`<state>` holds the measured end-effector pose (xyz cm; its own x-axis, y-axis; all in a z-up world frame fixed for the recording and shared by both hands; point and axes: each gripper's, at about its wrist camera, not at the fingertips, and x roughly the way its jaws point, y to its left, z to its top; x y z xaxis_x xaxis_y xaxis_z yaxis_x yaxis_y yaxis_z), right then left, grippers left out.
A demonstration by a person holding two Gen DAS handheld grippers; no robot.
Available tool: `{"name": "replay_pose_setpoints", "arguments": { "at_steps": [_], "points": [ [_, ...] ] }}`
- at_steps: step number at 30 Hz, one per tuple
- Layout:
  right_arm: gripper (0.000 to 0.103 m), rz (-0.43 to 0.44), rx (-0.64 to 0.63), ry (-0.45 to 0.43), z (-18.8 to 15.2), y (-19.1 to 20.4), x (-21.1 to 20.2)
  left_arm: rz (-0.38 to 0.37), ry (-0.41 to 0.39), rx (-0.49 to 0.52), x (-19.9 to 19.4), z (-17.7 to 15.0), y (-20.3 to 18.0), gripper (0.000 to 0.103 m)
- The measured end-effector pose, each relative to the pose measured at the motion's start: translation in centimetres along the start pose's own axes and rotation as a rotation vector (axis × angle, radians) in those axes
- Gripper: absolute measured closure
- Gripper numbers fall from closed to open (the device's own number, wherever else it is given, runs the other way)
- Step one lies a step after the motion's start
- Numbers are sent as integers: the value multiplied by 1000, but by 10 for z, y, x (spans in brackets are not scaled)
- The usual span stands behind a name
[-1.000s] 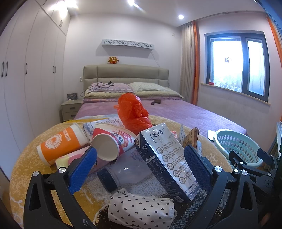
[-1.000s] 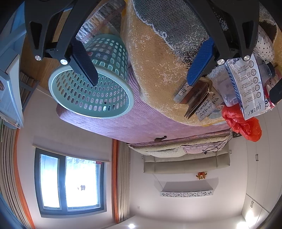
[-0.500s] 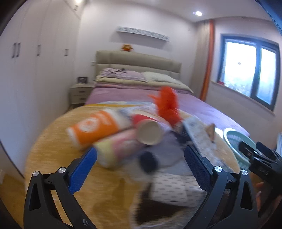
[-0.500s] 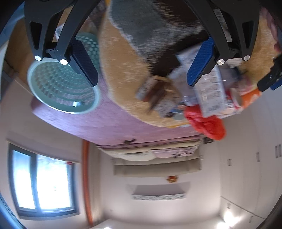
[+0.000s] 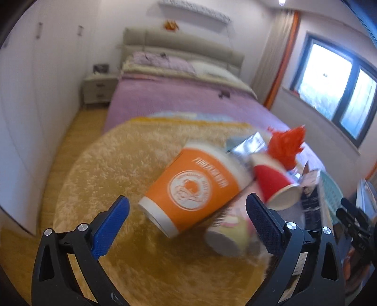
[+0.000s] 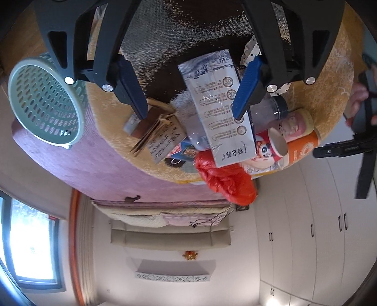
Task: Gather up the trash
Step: 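Grasp the orange paper cup with the left gripper while the right grasps the milk carton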
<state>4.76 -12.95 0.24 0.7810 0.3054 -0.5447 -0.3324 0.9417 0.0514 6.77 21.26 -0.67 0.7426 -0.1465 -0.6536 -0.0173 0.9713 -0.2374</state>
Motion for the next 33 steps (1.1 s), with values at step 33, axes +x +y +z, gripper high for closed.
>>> {"name": "replay_pose_setpoints", "arguments": {
  "at_steps": [33],
  "points": [
    [29,206,-27,135,-5,14,38,-39,22,18,11,-2,4,47]
  ]
}}
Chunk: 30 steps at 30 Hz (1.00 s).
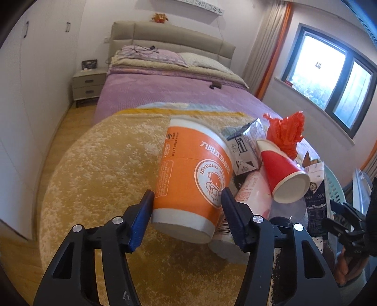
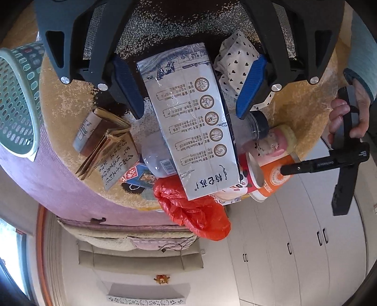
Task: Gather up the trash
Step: 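Grasp the orange paper cup with the left gripper while the right grasps the milk carton, then carry the orange cup and milk carton over the blue basket and release both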
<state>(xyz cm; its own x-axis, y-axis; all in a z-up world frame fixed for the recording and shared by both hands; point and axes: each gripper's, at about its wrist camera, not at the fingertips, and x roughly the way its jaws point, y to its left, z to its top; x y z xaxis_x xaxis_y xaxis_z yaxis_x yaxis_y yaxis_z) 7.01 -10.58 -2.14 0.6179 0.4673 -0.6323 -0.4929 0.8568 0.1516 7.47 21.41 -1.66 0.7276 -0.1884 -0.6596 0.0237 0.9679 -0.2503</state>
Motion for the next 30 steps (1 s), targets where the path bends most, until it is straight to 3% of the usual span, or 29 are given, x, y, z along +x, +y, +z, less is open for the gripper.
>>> {"name": "replay_pose_setpoints", "arguments": {
  "at_steps": [2,6,12,18,24,30],
  "points": [
    [40,0,-5,1,1,1,0,-5,-15,-11,-9,2,1,47],
    [49,-3,3,-4,1,2,-4,-5,-49,-11,-27,6,-5,47],
    [51,-8,36,-63,4,-7,-35,-31,-103,14,-54,11,-34,47],
    [51,-38,91,-113,3,-33,-67,-101,-141,74,-66,18,-88,47],
    [51,-83,158,-156,-5,-70,-98,-180,-133,142,-50,21,-149,47],
    [51,-201,271,-214,-13,-134,-132,-276,-95,203,-18,25,-216,47]
  ]
}}
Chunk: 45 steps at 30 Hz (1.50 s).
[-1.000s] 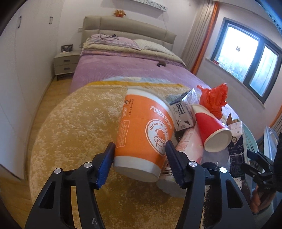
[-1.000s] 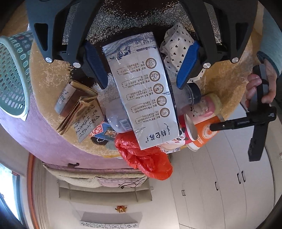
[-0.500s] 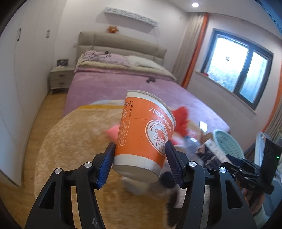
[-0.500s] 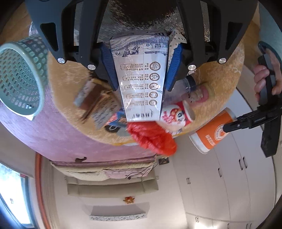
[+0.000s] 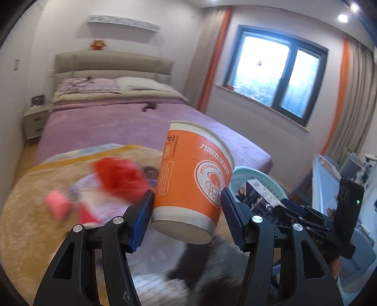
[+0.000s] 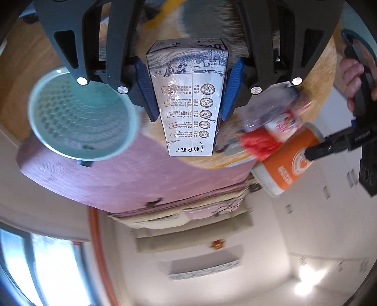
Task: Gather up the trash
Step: 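Carry the orange cup and milk carton over the blue basket and release both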
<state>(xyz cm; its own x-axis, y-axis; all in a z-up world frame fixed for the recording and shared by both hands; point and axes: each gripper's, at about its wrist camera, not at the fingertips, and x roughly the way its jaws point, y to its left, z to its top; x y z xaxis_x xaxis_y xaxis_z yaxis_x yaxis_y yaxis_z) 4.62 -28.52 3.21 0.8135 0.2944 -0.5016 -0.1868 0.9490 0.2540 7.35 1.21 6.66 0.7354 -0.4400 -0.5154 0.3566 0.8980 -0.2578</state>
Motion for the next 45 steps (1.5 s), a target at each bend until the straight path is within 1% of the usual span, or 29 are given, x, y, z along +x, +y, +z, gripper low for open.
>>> {"name": "replay_pose_setpoints", "arguments": {
  "at_steps": [6,10,12,16,20,23,25,27,30,31,33,35,40,41,42,44,45],
  "points": [
    [51,-108,119,5,3,-75,5,-101,71,27,63,4,-49,47],
    [51,-166,176,19,2,-112,14,-160,102,12,102,5,-76,47],
    [51,-187,200,36,1,-127,20,-181,135,0,127,3,-85,47],
    [51,-235,241,82,-3,-152,36,-184,210,-4,171,-4,-104,47],
    [51,-277,256,122,-7,-160,49,-170,279,-7,208,-14,-113,47],
    [51,-296,260,135,-9,-164,53,-133,303,27,222,-21,-120,47],
    [51,-310,261,137,-11,-168,53,-121,314,41,231,-22,-124,47],
    [51,-315,263,135,-10,-169,53,-111,319,45,236,-24,-125,47],
    [50,-330,267,130,-14,-171,51,-126,324,31,238,-23,-122,47],
    [50,-334,268,131,-12,-171,52,-121,325,28,239,-23,-124,47],
    [49,-335,273,129,-12,-173,51,-127,321,20,239,-22,-124,43],
    [49,-333,278,122,-12,-176,49,-131,306,19,232,-22,-124,37],
    [49,-329,258,92,-3,-170,48,-119,260,42,206,-19,-119,36],
    [45,-333,244,84,0,-166,49,-123,249,39,198,-18,-117,36],
    [39,-336,232,74,3,-162,51,-123,240,37,191,-18,-114,36],
    [34,-354,195,43,10,-150,56,-110,219,35,173,-19,-107,36],
    [34,-365,181,35,14,-146,59,-99,214,36,166,-19,-105,36]
  ]
}}
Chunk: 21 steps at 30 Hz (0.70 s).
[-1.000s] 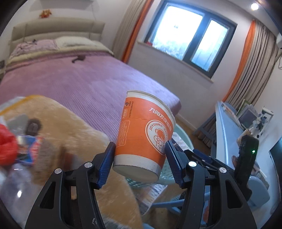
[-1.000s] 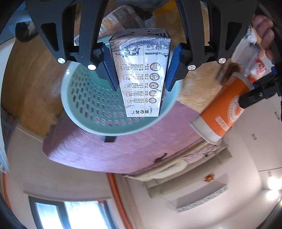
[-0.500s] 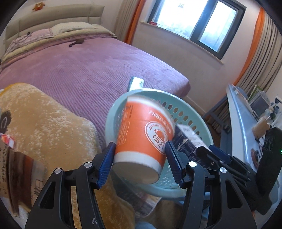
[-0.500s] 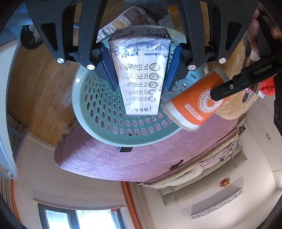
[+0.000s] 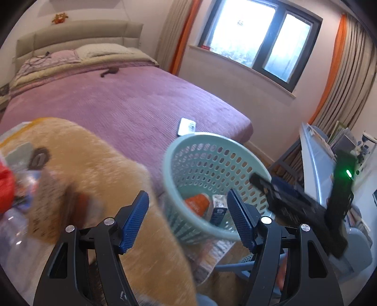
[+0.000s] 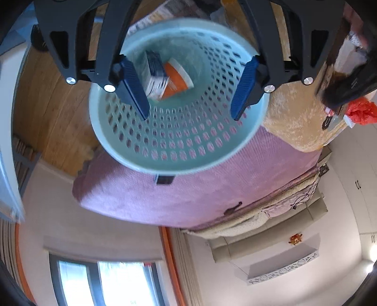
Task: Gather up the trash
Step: 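Carry the orange cup and milk carton over the blue basket and release both, then return both tools to the rug and approach the polka-dot paper and booklet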
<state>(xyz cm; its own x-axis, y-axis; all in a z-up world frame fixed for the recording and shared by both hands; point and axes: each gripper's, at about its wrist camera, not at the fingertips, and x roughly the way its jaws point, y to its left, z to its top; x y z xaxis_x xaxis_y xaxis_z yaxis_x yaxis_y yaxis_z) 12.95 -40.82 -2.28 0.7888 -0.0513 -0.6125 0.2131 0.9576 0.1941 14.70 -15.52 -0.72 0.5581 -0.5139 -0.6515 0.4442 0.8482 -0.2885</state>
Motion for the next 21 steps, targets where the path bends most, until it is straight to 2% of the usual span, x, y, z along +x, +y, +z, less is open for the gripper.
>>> {"name": "replay_pose_setpoints", "arguments": {
  "at_steps": [3,6,9,12,14,16,19,21],
  "points": [
    [33,-7,-46,-35,7,20,9,39,-25,-6,-29,-12,12,36],
    [33,-94,-120,-53,7,41,28,76,-49,-31,-64,-29,31,36],
    [33,-158,-180,-39,4,52,49,149,-81,-62,-102,-50,55,35],
    [33,-265,-266,-28,0,62,72,221,-108,-119,-139,-74,81,31],
    [33,-282,-282,2,-1,64,80,278,-119,-159,-159,-90,98,31],
    [33,-279,-283,-5,-1,65,77,331,-119,-186,-173,-105,111,31],
    [33,-269,-241,12,-3,67,69,341,-107,-230,-184,-123,127,31],
    [33,-241,-230,-5,-7,73,57,320,-101,-252,-187,-129,132,31]
  ]
}}
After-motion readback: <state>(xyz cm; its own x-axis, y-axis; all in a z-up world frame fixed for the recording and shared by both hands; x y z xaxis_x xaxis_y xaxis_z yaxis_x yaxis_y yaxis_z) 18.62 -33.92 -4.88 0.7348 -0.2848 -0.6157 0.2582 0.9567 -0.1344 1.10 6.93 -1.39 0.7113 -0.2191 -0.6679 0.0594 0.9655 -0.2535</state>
